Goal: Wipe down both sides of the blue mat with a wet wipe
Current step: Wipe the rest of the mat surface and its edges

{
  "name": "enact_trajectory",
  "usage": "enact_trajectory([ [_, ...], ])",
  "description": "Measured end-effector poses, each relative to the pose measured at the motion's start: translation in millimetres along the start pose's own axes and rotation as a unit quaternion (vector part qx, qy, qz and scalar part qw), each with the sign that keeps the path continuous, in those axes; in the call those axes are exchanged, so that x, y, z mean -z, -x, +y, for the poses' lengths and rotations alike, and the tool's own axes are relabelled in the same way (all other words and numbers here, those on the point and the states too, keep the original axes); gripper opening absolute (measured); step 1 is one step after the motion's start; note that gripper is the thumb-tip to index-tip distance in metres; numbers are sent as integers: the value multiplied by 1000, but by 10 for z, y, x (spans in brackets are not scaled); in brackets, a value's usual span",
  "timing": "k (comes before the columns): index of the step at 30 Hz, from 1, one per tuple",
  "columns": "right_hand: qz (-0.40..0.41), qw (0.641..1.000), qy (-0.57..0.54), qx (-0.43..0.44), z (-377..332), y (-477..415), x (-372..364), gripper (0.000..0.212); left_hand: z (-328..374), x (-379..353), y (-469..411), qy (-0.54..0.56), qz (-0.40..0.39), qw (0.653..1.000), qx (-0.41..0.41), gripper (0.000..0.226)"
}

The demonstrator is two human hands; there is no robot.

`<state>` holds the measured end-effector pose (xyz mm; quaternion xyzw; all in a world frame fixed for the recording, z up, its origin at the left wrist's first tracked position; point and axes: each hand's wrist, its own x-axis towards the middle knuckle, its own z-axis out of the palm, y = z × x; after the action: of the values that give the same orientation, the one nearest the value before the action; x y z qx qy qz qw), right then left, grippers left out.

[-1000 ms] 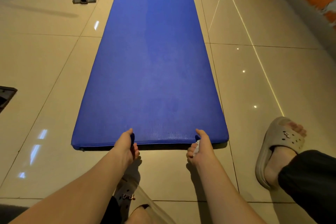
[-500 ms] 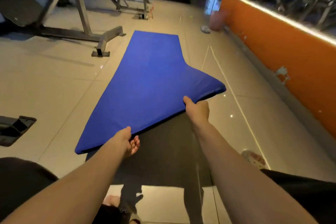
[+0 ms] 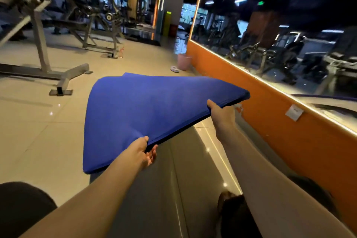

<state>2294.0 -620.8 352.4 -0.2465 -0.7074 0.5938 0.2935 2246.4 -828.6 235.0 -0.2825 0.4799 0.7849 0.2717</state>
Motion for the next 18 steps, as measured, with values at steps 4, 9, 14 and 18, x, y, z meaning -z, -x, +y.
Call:
enact_trajectory([
  [4, -32, 983, -18, -180, 401, -198, 346, 18, -376, -252, -78, 6, 26, 999, -29, 34],
  [9, -17, 950, 40, -309, 1162, -427, 716, 38, -857, -371, -246, -10, 78, 997, -26, 34],
  [14, 49, 928, -11, -369, 1823, -532, 1162, 34, -1445, -679, -100, -49, 100, 994, -11, 10],
  [18, 84, 961, 7, -263, 1788, -595, 1197, 40, -1721, -828, -222, -73, 95, 990, 80, 13],
])
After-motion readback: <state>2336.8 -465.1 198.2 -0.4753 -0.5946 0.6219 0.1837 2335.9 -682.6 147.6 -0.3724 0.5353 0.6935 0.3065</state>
